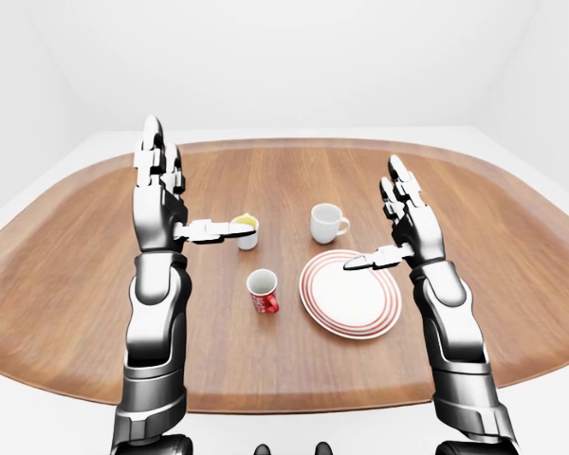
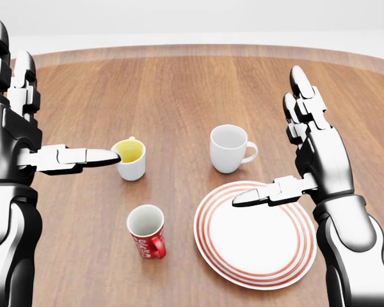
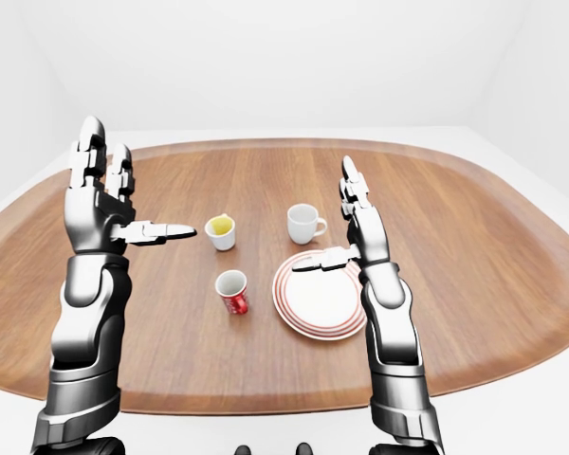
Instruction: Pick up the red mug and put it on the plate
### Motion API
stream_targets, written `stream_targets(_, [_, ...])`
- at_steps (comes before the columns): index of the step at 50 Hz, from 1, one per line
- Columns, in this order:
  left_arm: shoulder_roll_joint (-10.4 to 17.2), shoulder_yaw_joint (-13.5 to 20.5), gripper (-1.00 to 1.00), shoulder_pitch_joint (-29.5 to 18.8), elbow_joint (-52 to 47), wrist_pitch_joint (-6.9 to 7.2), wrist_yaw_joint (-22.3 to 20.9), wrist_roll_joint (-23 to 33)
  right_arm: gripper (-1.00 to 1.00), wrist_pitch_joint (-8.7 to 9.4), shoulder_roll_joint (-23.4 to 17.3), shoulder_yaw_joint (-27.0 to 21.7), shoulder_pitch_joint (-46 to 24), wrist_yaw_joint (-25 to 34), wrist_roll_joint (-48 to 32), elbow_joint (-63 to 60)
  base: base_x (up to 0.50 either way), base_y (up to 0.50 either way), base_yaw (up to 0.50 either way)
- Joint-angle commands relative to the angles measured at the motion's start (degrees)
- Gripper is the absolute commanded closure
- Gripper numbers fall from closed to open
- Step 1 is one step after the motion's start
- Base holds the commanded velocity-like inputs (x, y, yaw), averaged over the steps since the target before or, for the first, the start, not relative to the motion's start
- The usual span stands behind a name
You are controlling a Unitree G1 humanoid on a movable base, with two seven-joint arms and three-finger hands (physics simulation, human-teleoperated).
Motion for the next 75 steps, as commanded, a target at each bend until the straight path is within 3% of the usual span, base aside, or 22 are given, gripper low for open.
stream_targets(1, [-0.13,-0.21,-1.0,0.04,0.53,0.0,-0.05,0.25,-1.0,0.0,0.07,0.1,0.13,0.29,-0.14,-0.55,0.19,0.0,0.0])
stream_targets(56, [0.1,0.26,-1.0,0.5,-1.1,0.0,-0.31,0.14,-1.0,0.0,0.57,0.77,0.49,0.97,-0.97,-0.42,0.17,0.0,0.0])
stream_targets(75, [0.89,1.15,-1.0,0.28,-2.96,0.0,-0.13,-0.77,-1.0,0.0,4.49,6.06,1.33,1.29,-5.23,3.72,0.0,0.0,0.0])
